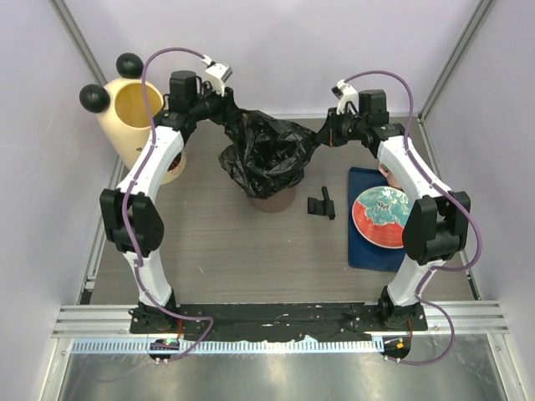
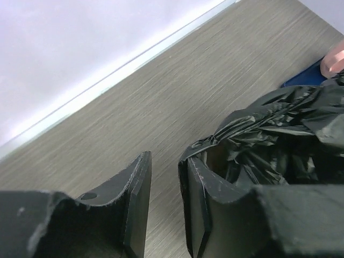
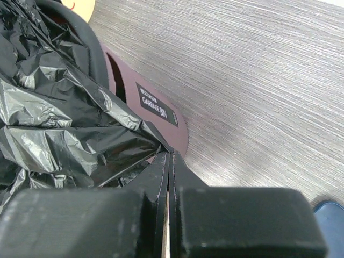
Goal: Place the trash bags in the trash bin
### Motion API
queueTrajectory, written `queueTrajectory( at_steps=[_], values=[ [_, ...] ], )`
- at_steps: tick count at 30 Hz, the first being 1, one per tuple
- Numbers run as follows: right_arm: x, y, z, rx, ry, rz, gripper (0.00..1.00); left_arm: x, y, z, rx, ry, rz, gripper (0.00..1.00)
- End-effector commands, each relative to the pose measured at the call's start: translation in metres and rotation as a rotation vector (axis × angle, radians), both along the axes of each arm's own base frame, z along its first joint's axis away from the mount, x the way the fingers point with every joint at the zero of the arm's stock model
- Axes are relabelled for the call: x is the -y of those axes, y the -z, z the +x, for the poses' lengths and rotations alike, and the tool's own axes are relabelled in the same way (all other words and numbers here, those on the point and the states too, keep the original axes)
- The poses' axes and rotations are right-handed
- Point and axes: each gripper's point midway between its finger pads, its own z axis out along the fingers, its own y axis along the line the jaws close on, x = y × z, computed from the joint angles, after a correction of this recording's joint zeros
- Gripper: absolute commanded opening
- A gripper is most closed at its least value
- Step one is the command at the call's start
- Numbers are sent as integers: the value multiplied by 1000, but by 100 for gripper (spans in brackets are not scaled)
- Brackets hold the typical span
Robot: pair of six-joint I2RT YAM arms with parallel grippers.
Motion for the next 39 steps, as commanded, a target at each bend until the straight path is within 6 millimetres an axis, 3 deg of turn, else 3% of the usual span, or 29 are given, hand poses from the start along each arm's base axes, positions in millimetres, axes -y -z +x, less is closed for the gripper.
queueTrajectory(
  at_steps=[1, 8, 11, 16, 19, 23, 25, 26, 28, 29, 31, 33, 35, 36, 39],
  values=[
    [-3, -12, 18, 37, 30, 17, 1, 4, 6, 11, -77, -17, -71, 33],
    [-5, 12, 31, -9, 36, 9, 1, 12, 46, 18, -195, -8, -114, 7],
    [-8, 25, 28, -46, 24, 20, 1, 12, 63, 18, -233, -15, -113, 0],
    [-8, 49, 12, -110, 12, 14, 1, 6, 100, 7, -296, -33, -99, 0],
    [-9, 52, 3, -124, -8, 23, 1, -2, 101, 8, -312, -55, -113, 0],
    [-17, 40, -11, -127, -63, 69, 1, -19, 69, 5, -302, -52, -152, 1],
    [-20, 42, -22, -147, -91, 86, 1, -28, 45, 1, -274, -39, -145, 14],
    [-23, 40, -28, -150, -115, 103, 1, -32, 33, -12, -283, -23, -128, 36],
    [-25, 38, -40, -155, -138, 116, 1, -44, 15, -23, -282, -28, -130, 50],
    [-26, 37, -45, -155, -151, 122, 1, -48, -3, -40, -281, -18, -142, 55],
    [-29, 35, -55, -151, -179, 125, 1, -65, -7, -56, -324, -44, -169, 59],
    [-34, 36, -63, -154, -208, 130, 1, -69, -20, -85, -357, -2, -238, 65],
    [-38, 36, -67, -145, -226, 124, 1, -62, -25, -104, -380, 48, -273, 72],
    [-42, 36, -70, -143, -240, 124, 1, -68, -31, -115, -389, 53, -304, 73],
    [-47, 38, -71, -144, -251, 123, 1, -60, -31, -129, -411, 91, -345, 82]
  ],
)
